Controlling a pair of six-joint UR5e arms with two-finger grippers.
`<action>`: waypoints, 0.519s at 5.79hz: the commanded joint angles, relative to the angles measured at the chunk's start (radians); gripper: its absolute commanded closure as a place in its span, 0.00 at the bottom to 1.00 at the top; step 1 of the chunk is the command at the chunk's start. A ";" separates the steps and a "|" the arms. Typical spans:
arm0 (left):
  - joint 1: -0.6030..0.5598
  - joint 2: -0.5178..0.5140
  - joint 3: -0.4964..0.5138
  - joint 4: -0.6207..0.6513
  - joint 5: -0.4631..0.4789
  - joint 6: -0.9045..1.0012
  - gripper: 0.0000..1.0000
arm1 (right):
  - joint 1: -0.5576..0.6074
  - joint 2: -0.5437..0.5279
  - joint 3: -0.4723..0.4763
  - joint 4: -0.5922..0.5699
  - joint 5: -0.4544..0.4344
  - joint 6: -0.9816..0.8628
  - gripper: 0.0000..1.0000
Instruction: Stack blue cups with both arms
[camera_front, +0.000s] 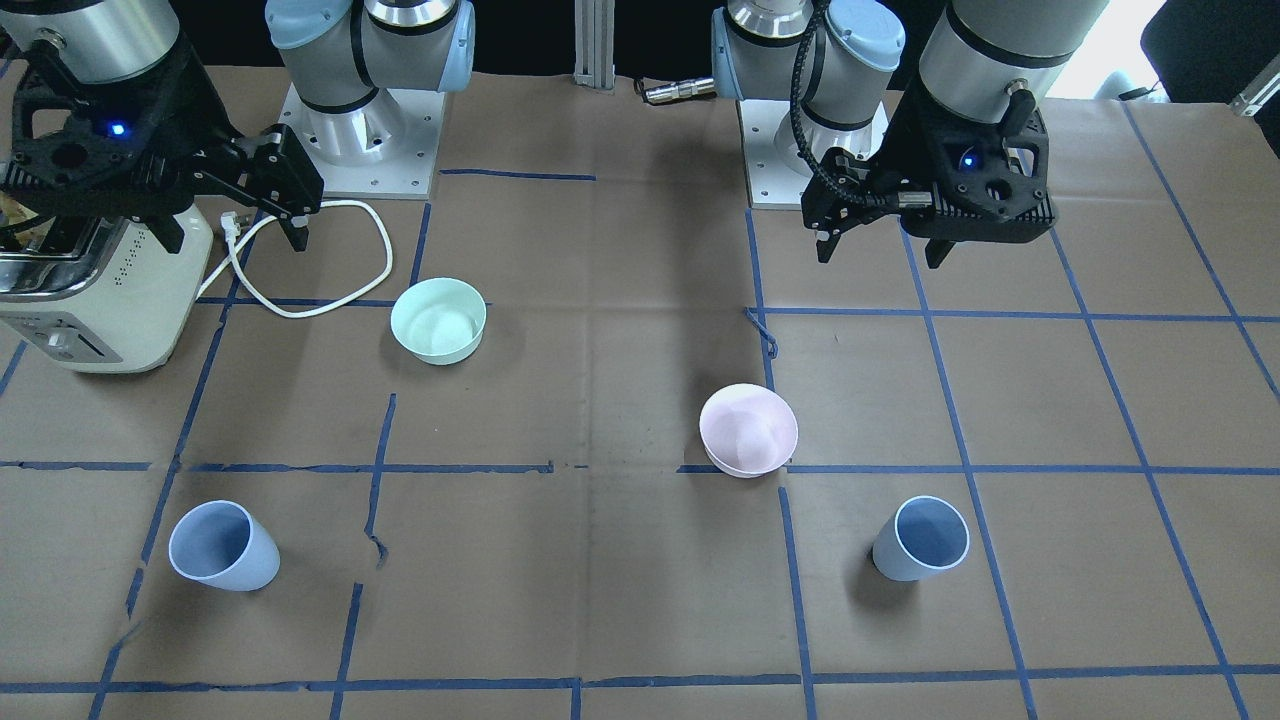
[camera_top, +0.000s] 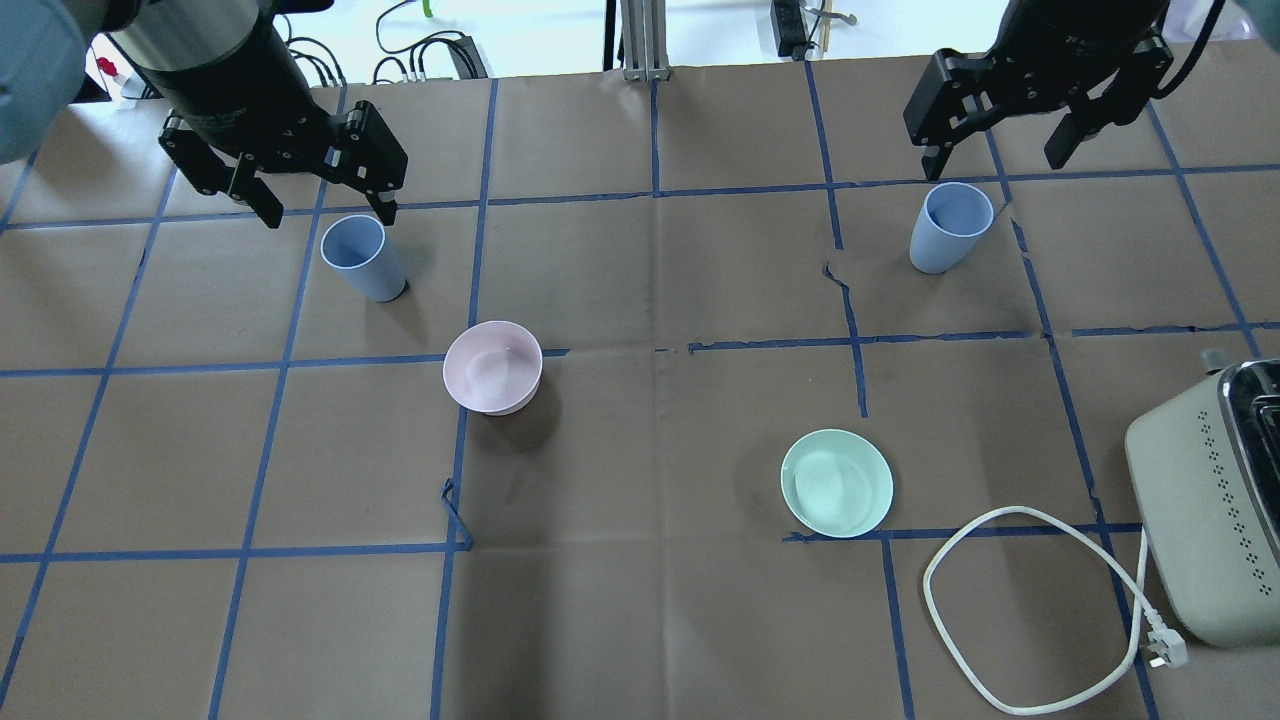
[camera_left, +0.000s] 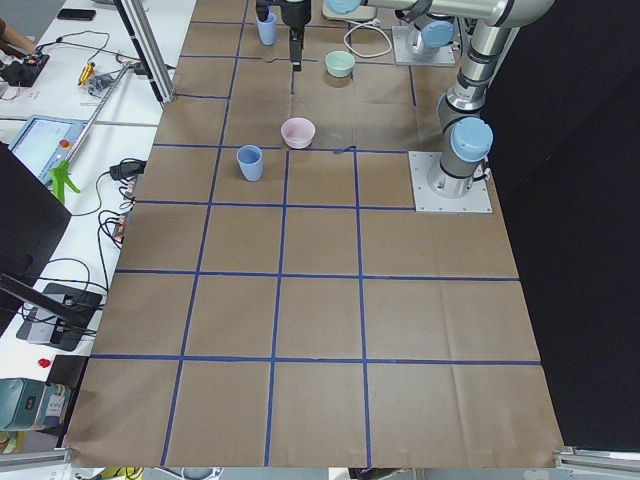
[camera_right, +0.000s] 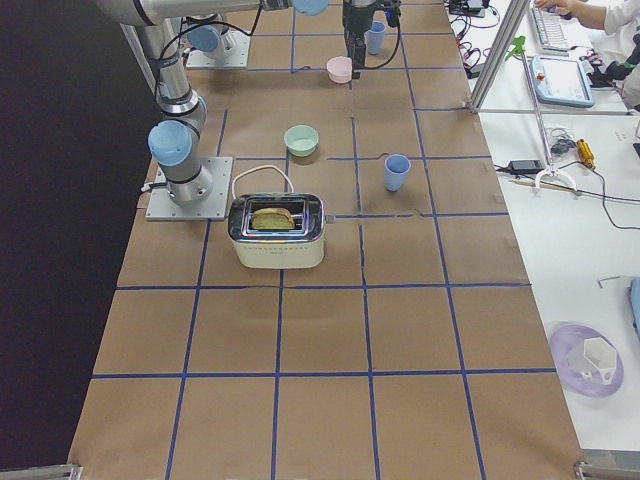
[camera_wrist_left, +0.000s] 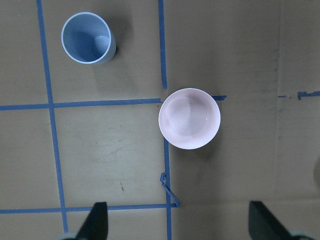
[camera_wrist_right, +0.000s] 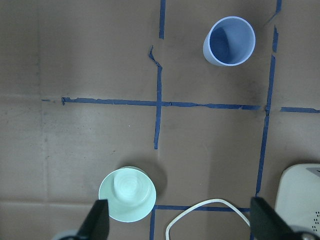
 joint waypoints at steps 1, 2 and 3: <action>-0.001 0.001 -0.001 0.000 -0.001 0.001 0.02 | 0.000 0.000 0.000 -0.001 0.000 0.000 0.00; 0.002 -0.002 -0.002 0.012 -0.005 0.004 0.01 | 0.000 0.000 0.000 -0.001 0.000 0.000 0.00; 0.011 -0.034 -0.010 0.030 0.000 0.031 0.02 | 0.000 0.000 0.000 0.000 0.000 0.000 0.00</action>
